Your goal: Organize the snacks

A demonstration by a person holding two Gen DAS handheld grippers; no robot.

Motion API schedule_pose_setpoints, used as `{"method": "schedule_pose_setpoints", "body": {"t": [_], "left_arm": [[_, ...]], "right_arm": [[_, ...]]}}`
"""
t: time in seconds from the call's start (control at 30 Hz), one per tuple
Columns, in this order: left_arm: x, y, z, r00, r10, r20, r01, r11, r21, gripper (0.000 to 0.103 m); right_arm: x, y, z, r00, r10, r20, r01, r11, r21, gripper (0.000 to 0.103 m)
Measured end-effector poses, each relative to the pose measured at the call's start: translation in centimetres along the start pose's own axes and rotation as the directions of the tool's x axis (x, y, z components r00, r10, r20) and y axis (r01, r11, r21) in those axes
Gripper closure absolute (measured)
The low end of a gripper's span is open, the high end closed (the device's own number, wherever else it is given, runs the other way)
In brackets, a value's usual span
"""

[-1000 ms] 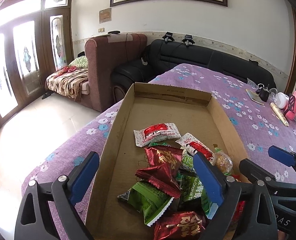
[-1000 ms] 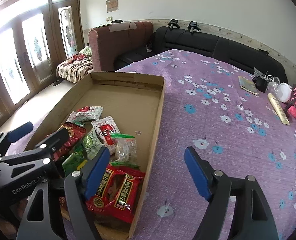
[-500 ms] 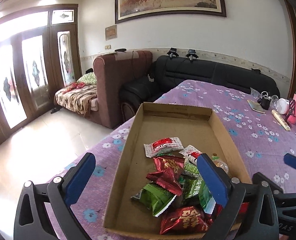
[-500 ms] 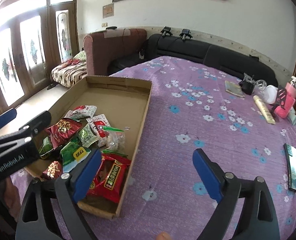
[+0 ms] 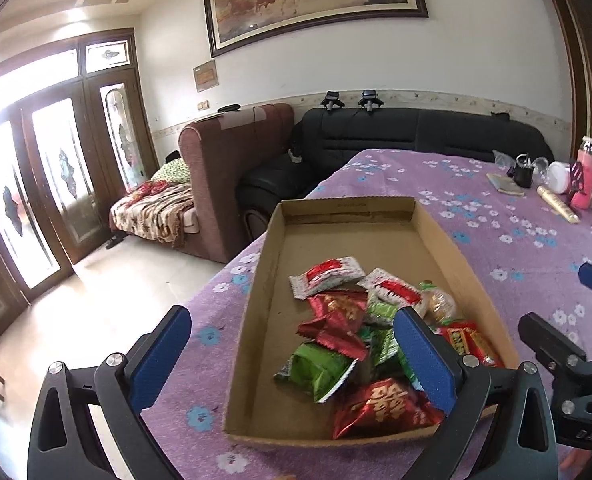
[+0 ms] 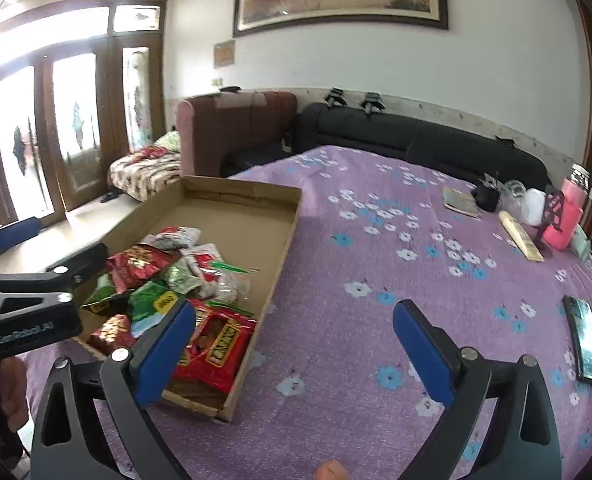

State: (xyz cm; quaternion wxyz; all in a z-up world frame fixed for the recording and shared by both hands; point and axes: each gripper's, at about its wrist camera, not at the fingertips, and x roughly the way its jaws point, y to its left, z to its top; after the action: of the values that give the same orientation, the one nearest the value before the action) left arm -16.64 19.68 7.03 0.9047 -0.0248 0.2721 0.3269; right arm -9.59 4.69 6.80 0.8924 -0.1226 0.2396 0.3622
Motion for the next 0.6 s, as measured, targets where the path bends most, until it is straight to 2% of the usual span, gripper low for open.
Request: {"method": "schedule_pose_setpoints", "body": {"t": [0.17,0.27,0.6], "left_arm": [[0.5,0.8,-0.5,0.999,0.024,-0.035,-0.025,0.999,-0.023,0.001],[1.1,1.0,-0.6,0.997,0.062,-0.051,-0.063,0.998,-0.028,0.001],[1.1,0.4,-0.5,0.996,0.073,-0.055,-0.073,0.997,-0.008,0.001]], "right_arm": [[-1.2,1.5,-0.2,0.998,0.018,0.062,-0.014,0.998,-0.066,0.003],[-1.7,2.2,-0.3,0.996,0.020,0.088,-0.011,0.995,-0.100,0.002],[-1.8,1.9,-0.3,0.995,0.031,0.099,-0.022,0.996,-0.092,0.000]]}}
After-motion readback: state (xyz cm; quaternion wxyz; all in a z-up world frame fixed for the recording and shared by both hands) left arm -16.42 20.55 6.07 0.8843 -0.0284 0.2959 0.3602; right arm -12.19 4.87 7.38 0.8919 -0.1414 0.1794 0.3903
